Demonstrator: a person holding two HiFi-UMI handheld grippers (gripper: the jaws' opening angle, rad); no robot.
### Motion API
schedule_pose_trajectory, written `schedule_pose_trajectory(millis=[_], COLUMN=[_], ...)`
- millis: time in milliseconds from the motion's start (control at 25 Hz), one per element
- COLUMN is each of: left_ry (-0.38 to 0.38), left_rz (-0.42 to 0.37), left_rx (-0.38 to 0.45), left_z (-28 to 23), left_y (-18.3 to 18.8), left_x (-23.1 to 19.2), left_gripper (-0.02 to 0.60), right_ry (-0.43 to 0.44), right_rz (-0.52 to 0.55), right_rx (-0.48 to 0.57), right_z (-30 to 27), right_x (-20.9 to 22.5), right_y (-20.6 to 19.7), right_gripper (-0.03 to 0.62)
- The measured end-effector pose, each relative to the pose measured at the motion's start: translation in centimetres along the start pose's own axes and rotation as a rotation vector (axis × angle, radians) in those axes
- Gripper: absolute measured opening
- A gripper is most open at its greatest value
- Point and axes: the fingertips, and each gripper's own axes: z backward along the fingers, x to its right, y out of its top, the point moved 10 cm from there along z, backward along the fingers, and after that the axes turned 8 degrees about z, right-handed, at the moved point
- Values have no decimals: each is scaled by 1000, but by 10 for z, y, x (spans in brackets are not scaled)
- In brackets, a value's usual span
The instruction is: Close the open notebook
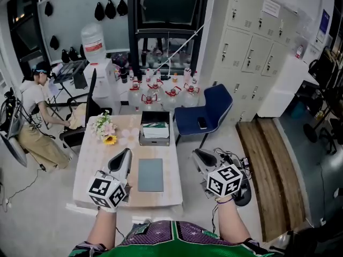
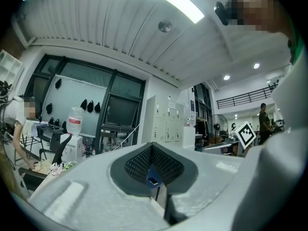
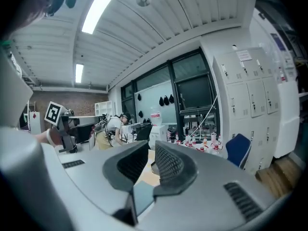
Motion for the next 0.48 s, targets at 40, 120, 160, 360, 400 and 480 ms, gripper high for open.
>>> schedule_pose_trajectory(millis=[40,120,160,360,400,480], left_ry=[-2,-5,-5,10,11,11], left_rz=[-4,-16,-18,-10,-11,-13], left_rx=[8,20,24,35,40,50], left_z=[1,2,2,4,5,5], left_y=[3,8,9,9,10,10], left_x=[2,5,6,7,8,9], left_gripper=[15,15,15,15,15,15], right_ry=[-9,-32,-41,-59,-70,-97], right_rz=[21,65,80,70,71,68], right_rx=[15,49,67,151,159,163], right_z=[3,8,11,23,25,28], right_x=[-2,-6,-8,-14,-14,-12], right_y=[7,21,28,47,49,49], right_gripper=[44,40,37,26,26,23])
